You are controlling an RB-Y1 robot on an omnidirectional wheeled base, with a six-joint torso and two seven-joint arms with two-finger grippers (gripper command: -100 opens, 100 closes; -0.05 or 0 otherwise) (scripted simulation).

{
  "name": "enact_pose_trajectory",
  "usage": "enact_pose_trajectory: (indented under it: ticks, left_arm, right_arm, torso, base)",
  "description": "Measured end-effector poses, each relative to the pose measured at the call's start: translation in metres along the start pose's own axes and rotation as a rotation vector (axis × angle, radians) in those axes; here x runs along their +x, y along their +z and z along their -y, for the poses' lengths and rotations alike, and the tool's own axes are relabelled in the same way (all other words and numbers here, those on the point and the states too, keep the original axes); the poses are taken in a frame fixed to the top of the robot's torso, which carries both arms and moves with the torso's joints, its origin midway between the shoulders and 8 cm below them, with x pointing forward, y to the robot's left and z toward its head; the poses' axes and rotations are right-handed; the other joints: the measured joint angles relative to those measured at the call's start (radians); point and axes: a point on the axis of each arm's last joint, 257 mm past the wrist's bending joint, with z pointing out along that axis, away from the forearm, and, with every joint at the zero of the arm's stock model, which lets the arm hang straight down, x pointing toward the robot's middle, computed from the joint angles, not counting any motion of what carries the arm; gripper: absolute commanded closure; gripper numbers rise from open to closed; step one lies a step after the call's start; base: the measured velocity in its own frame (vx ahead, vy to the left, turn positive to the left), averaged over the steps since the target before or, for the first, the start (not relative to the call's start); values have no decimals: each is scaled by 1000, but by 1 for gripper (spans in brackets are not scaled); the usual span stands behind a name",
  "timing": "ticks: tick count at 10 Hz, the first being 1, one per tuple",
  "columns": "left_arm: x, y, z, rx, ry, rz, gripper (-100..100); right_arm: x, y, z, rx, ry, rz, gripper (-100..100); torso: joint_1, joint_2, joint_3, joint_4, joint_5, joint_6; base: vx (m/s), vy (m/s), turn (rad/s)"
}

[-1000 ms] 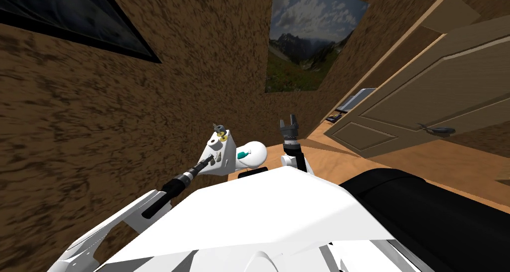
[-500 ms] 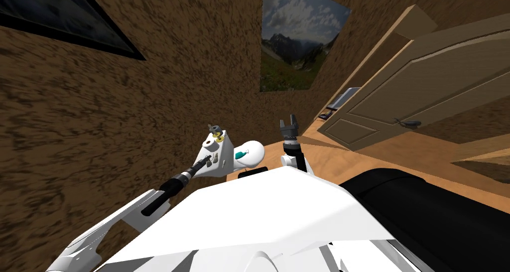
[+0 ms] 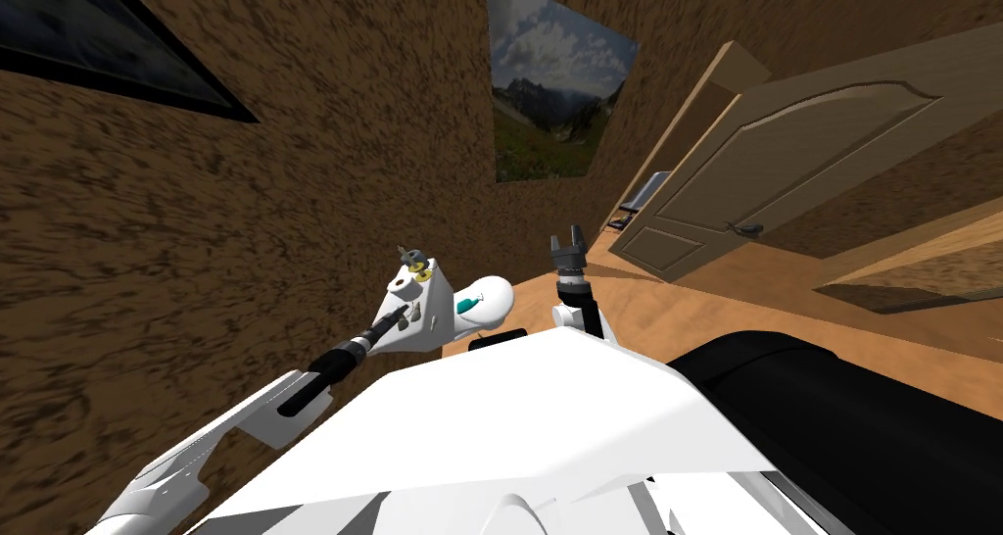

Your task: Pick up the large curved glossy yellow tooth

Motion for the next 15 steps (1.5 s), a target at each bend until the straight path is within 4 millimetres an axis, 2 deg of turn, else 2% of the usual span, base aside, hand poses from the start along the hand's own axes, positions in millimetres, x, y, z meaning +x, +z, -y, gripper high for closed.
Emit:
enact_pose_trajectory:
  ticks: [1, 5, 6, 7, 9, 14, 15]
  left_arm:
    - [-1, 0, -1, -1, -2, 2, 100]
    - [-1, 0, -1, -1, -2, 2, 100]
    - [-1, 0, -1, -1, -2, 2, 0]
    - [-1, 0, -1, -1, -2, 2, 100]
    - [7, -2, 9, 15, 9, -10, 100]
    - [34, -13, 49, 80, 61, -61, 100]
    - [35, -13, 50, 82, 62, -62, 0]
  right_arm:
    - [0, 0, 0, 0, 0, 0, 0]
    - [0, 0, 0, 0, 0, 0, 0]
    - [0, 0, 0, 0, 0, 0, 0]
    - [0, 0, 0, 0, 0, 0, 0]
    - [0, 0, 0, 0, 0, 0, 0]
    - [0, 0, 0, 0, 0, 0, 0]
    - [0, 0, 0, 0, 0, 0, 0]
  torso:
    - [1, -2, -1, 0, 0, -2]
    - [2, -5, -3, -1, 0, -1]
    - [2, -5, -3, -1, 0, -1]
    - [2, -5, -3, -1, 0, -1]
    - [2, -8, -4, -2, 0, -2]
    - [-1, -7, -4, -2, 0, -1]
    - [1, -5, -3, -1, 0, -1]
  base:
    - [-6, -1, 14]
    - [0, 0, 0]
    - [0, 0, 0]
    - [31, 8, 230]
    - [76, 18, 233]
    - [46, 5, 152]
    - [-6, -2, 0]
